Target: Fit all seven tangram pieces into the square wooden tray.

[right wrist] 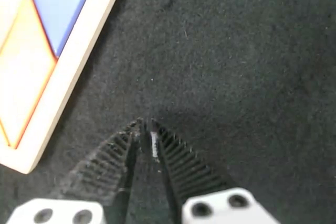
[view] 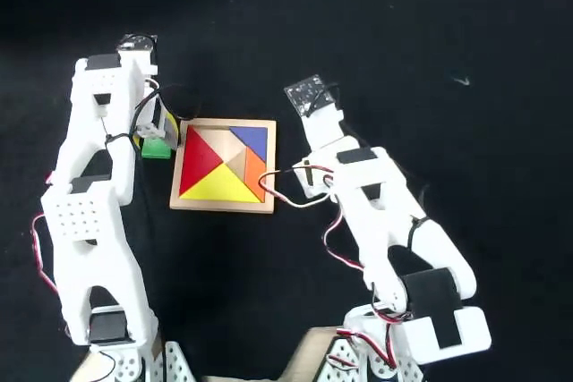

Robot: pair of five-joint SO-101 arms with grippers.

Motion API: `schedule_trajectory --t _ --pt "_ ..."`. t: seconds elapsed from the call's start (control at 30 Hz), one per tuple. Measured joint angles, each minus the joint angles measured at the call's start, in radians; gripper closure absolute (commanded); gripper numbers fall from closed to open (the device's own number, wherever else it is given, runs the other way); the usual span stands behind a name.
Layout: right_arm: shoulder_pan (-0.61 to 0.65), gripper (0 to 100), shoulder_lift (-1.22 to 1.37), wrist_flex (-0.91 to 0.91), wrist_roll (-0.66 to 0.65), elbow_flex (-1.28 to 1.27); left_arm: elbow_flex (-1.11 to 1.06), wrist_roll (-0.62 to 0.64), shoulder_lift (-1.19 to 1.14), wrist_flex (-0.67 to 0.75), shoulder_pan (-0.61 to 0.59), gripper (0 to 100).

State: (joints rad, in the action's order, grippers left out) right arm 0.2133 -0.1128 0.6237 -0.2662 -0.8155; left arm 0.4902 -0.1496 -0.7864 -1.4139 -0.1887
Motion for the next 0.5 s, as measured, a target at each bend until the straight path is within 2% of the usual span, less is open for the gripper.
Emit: schedule_trajectory --t 0.33,0.5 --pt "0.000 98.7 0.000 0.000 0.000 0.000 0.002 -0.081 -0.009 0.002 -0.032 81" --pt "0.000 98.7 0.000 0.000 0.000 0.000 0.002 -0.126 -0.011 0.011 -0.031 88"
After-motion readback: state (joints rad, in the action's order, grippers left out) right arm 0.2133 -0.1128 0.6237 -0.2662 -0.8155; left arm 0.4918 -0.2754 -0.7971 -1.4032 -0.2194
